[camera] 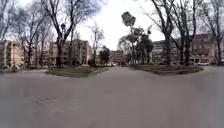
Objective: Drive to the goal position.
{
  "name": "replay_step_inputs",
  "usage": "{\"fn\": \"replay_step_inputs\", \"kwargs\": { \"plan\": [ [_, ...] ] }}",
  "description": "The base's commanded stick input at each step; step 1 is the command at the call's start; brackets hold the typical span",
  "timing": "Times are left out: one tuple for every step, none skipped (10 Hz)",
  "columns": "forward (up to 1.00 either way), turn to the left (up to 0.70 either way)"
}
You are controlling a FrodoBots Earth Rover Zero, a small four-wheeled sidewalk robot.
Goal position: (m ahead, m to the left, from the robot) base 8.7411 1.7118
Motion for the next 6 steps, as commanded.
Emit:
{"fn": "replay_step_inputs", "kwargs": {
  "plan": [
    [0.70,0.00],
    [0.70,0.00],
    [0.70,0.00],
    [0.70,0.00],
    [0.70,0.00],
    [0.70,0.00]
  ]
}}
